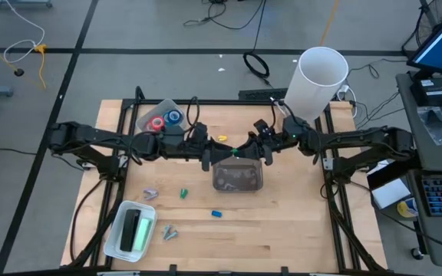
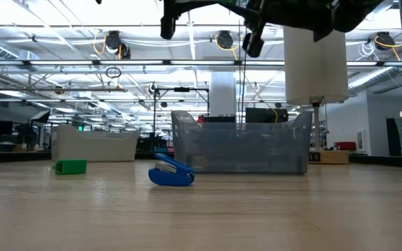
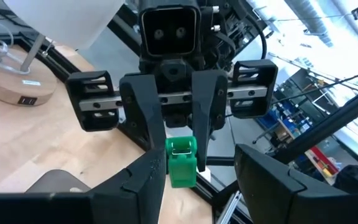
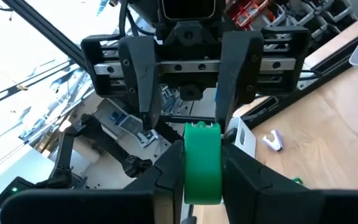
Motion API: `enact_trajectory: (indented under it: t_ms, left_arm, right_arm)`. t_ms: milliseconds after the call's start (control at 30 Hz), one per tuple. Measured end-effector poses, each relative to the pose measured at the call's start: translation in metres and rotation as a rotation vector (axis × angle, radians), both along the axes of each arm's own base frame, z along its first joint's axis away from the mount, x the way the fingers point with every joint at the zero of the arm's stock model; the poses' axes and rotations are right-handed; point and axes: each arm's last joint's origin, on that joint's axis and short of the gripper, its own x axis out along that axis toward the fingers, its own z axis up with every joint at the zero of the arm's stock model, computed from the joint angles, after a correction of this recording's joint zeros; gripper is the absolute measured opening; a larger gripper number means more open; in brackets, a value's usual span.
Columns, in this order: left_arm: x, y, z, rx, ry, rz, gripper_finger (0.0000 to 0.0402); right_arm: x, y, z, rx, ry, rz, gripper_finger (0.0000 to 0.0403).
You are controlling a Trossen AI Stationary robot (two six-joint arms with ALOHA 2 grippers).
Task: Pick and place Stapler, Stapler remover, tape
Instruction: Put the small dark green stapler into the white bin
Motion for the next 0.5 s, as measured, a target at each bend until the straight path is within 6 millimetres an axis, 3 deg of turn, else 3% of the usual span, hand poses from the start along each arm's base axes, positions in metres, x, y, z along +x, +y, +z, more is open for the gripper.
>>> enact_trajectory:
  t_ms: [500]
  left_arm:
    - [0.008, 0.01, -0.012, -0.045, 0.044, 0.008, 0.0189]
  right_arm:
    - [0.0, 0.002, -0.001, 0.01, 0.012, 0.004, 0.0067]
